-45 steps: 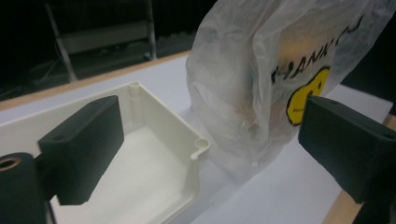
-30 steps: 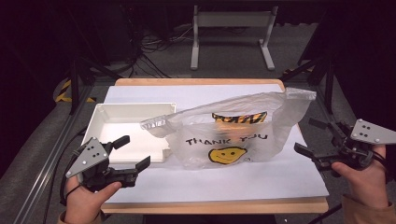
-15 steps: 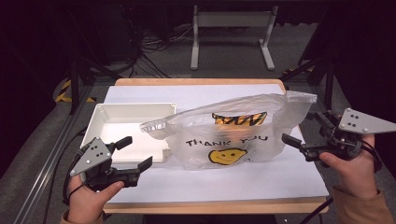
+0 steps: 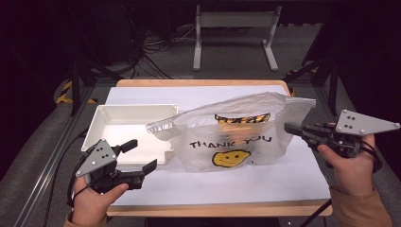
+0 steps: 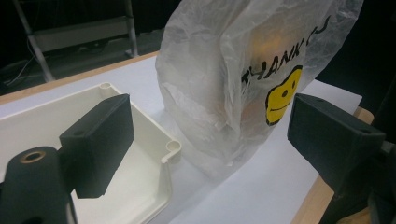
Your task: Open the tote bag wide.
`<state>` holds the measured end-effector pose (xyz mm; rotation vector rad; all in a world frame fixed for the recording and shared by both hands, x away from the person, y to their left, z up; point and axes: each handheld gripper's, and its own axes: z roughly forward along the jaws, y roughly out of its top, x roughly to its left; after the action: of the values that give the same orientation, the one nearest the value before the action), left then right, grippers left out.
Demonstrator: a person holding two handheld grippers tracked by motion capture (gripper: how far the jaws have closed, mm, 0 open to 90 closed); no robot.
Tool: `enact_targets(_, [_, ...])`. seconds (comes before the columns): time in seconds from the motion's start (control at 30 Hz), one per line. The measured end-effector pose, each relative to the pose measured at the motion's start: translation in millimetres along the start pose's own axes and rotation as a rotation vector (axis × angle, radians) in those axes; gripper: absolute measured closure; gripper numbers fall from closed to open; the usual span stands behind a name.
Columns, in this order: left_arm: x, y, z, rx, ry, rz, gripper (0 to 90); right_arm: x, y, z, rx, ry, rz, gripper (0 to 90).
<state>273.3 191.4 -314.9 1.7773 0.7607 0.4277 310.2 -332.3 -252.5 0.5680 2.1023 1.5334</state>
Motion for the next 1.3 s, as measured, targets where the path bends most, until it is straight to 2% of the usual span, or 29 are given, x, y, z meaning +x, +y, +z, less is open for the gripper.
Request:
enact_targets(0.27, [-2.3,-1.5,6.6,0.016,-0.010,0.000,15.7,-13.0,-9.1,-1.9,0.015,-0.040,0.041,90.0])
enact_targets(0.77, [-1.1,-7.0,15.6,0.058,-0.018,-0.019,16.8,-16.0,-43.3,-2.9,0.062,-0.022,0.109,90.0])
enact_targets(0.97, [-2.6,-11.3,24.9,0.088,-0.032,-0.014,16.8,-17.5,-60.2,2.4,0.086,-0.019,0.144,90.0])
enact_targets(1.3, [-5.4,-16.7,32.8,0.111,-0.043,-0.015,16.8,-24.1,-85.4,13.0,0.128,-0.022,0.194,90.0])
